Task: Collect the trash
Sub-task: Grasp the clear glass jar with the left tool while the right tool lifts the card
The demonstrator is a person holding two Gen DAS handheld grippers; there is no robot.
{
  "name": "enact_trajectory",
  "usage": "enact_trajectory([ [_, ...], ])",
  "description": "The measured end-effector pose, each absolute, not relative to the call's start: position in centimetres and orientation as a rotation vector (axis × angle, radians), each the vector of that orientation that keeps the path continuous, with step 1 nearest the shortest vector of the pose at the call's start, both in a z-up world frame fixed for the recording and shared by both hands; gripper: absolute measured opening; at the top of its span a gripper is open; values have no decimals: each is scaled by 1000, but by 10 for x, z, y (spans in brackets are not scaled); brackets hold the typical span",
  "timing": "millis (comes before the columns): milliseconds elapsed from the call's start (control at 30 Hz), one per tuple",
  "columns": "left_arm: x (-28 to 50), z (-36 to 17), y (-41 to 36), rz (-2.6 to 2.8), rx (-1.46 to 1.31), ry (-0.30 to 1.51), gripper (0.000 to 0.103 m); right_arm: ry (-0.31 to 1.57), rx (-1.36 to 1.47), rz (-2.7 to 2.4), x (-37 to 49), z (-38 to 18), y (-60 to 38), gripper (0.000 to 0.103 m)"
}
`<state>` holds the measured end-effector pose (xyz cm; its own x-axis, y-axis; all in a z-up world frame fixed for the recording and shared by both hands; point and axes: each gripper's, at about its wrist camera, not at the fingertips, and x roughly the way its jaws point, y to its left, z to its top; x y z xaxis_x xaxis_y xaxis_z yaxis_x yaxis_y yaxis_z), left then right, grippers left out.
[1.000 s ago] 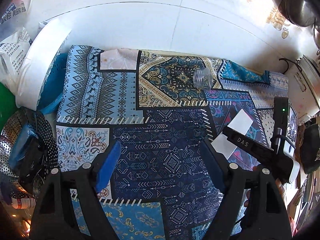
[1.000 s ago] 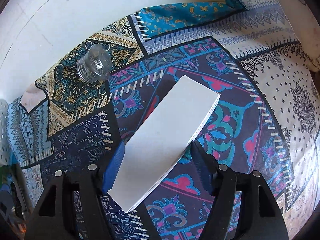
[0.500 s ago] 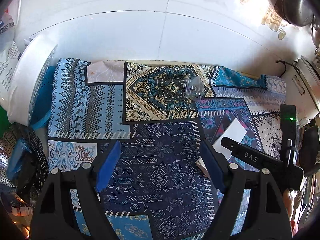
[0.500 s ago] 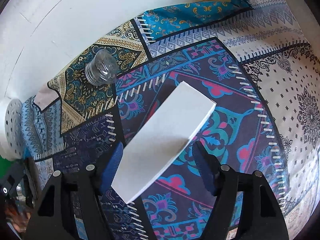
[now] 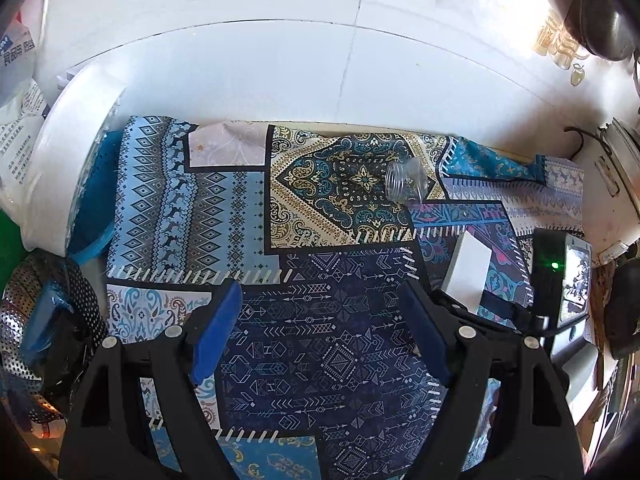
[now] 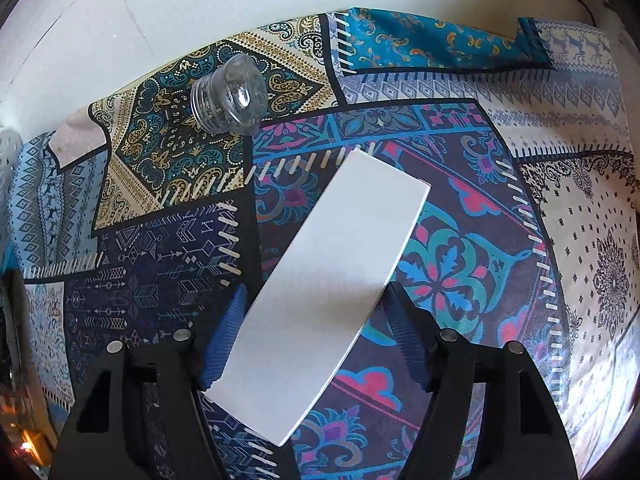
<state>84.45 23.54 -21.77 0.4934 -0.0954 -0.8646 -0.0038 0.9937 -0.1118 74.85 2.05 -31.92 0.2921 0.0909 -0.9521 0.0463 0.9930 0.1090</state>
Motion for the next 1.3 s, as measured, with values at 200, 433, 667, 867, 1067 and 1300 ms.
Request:
enact_trajectory([
  [200, 870, -229, 210, -118, -86, 1072, 80, 1293, 139, 24, 731, -314, -42, 52],
  [433, 918, -255, 169, -237, -69, 1128, 80, 1268, 162, -6, 731, -308, -93, 51],
  [667, 976, -287, 149, -225, -113, 1171, 80, 1313, 234, 2, 752, -316, -112, 54],
  [867, 1004, -307, 146, -156, -104, 1168, 80, 1291, 268, -25, 773, -315, -114, 55],
  [1067, 1008, -313, 141, -157, -90, 1167, 49, 1275, 191, -32, 782, -315, -103, 49],
  [1300, 985, -306, 136, -147, -71, 1151, 43, 1268, 228, 11, 778, -305, -99, 49],
])
